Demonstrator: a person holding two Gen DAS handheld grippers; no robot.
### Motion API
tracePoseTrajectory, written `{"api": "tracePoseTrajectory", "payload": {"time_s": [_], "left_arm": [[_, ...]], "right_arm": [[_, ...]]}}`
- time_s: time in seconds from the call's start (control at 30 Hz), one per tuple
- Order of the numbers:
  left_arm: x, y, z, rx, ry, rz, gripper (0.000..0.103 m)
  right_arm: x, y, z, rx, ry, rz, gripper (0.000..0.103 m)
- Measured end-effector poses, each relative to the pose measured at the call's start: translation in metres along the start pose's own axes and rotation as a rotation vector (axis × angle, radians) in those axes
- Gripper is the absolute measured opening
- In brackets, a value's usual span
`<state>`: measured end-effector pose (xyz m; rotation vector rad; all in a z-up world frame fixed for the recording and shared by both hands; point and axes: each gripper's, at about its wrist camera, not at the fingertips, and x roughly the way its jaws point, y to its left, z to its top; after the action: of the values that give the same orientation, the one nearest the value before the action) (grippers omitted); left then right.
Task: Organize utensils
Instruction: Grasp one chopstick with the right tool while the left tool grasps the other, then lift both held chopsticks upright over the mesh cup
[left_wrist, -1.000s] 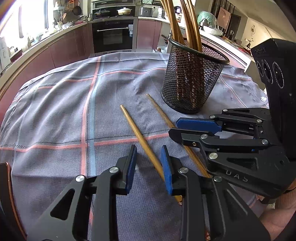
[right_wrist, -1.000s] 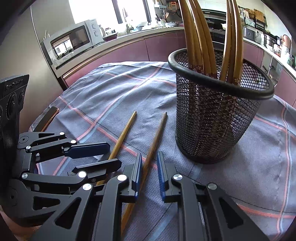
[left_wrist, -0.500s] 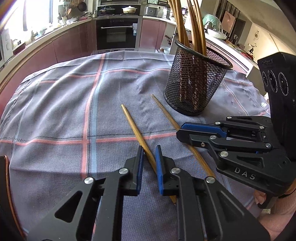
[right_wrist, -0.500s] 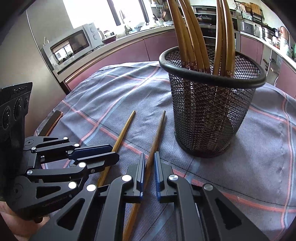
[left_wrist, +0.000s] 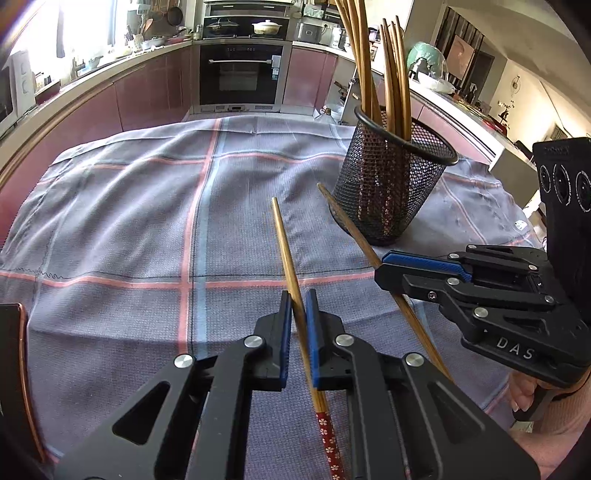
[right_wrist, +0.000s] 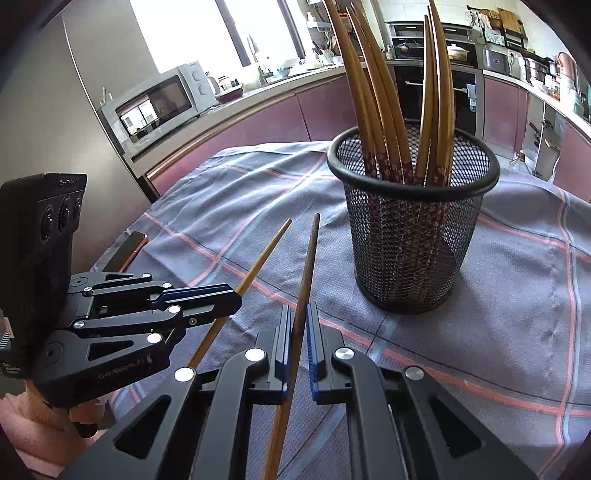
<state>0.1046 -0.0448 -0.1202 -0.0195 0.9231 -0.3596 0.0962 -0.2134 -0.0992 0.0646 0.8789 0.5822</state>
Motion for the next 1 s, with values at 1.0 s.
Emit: {"api": "tracePoseTrajectory", "payload": {"time_s": [1.0], "left_arm": [[0.020, -0.004, -0.002, 0.037, 0.054, 0.039, 0.013]], "right_arm": [[-0.034, 0.007, 0.003, -0.026, -0.083, 0.026, 0.006]]}}
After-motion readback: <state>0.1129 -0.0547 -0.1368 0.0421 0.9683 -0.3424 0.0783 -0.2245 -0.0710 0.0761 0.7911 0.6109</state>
